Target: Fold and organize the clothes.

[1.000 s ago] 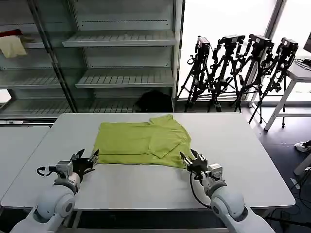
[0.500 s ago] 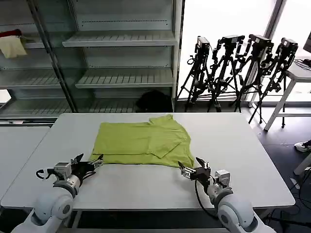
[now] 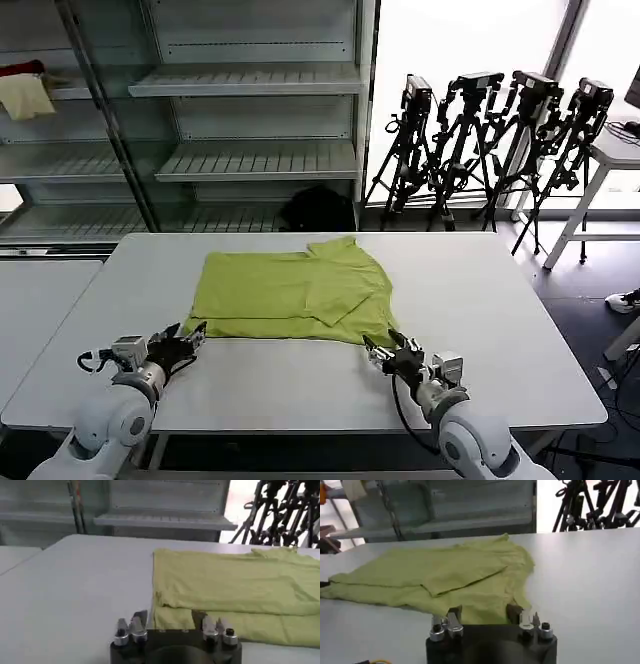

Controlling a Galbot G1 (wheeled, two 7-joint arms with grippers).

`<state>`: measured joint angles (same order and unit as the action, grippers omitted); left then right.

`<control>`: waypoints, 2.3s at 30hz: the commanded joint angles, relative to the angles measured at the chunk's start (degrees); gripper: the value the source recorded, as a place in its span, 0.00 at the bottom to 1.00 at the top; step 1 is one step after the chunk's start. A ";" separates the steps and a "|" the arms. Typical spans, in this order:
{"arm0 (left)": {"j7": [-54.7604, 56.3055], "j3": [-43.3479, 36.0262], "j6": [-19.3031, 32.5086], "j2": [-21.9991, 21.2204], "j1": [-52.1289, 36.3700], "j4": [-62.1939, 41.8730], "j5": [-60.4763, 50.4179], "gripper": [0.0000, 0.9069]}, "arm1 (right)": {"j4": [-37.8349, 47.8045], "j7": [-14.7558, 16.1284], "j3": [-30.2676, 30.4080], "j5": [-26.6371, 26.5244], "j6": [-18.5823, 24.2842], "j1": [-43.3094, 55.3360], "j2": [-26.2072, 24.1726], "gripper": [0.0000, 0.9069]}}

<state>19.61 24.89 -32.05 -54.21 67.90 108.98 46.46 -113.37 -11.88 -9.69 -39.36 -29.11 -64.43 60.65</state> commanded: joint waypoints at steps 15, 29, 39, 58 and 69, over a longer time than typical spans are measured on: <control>-2.39 -0.96 1.49 -0.19 0.31 -2.17 -1.46 0.00 | 2.14 -0.19 0.16 0.00 0.57 0.16 1.17 0.00; 1.32 -0.99 3.00 2.60 1.91 2.89 -1.65 0.00 | -3.38 -0.34 -1.62 -0.62 0.41 -1.40 -3.66 0.00; 7.26 0.81 -0.21 4.15 12.69 14.55 -3.09 0.00 | -10.53 -0.45 -4.37 -1.63 -0.10 -8.78 -9.06 0.00; 18.80 2.90 -0.98 0.58 32.88 29.35 -12.52 0.00 | -22.13 -1.52 -9.48 0.08 -0.17 -27.24 -13.04 0.00; 20.99 2.09 -1.04 -0.43 33.96 29.34 -14.51 0.23 | -23.43 -1.59 -11.13 1.05 -0.24 -30.79 -12.85 0.00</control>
<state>37.56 27.13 -32.89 -54.14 97.63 135.31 34.40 -134.14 -13.27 -19.46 -39.06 -29.45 -89.75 48.39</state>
